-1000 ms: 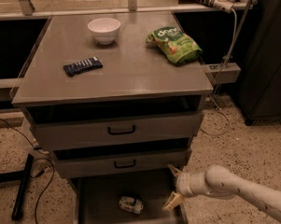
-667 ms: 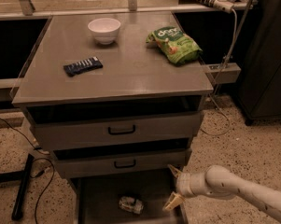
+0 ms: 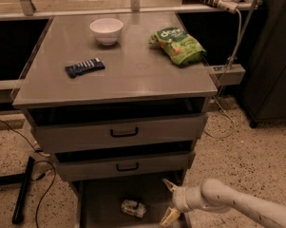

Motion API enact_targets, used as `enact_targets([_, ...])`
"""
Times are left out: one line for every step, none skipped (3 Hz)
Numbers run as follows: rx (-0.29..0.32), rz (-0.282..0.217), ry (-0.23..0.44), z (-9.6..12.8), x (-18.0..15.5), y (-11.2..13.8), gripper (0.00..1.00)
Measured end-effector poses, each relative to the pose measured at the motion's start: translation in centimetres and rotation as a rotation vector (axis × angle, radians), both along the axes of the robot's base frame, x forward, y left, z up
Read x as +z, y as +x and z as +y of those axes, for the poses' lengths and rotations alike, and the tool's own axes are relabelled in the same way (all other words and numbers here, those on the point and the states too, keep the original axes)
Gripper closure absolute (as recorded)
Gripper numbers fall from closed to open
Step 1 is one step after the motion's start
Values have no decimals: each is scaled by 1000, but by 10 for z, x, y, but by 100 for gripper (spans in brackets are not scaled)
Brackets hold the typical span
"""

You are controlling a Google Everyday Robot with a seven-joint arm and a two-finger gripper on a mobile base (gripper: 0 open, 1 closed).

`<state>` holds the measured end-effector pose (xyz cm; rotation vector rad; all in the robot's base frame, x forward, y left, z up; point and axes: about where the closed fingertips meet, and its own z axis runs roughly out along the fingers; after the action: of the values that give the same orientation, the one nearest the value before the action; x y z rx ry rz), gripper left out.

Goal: Pick 7up can from bottom drawer and place on counter

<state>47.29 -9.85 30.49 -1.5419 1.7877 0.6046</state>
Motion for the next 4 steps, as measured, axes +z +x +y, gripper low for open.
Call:
enact_targets([36,10,30,22,-35,-10,0])
enact_targets([70,4,68,44,-66,-13,0])
enact_targets([77,-17,86,62,-95,-9,0])
enact_targets([56,-23,84,75,-129,-1,0])
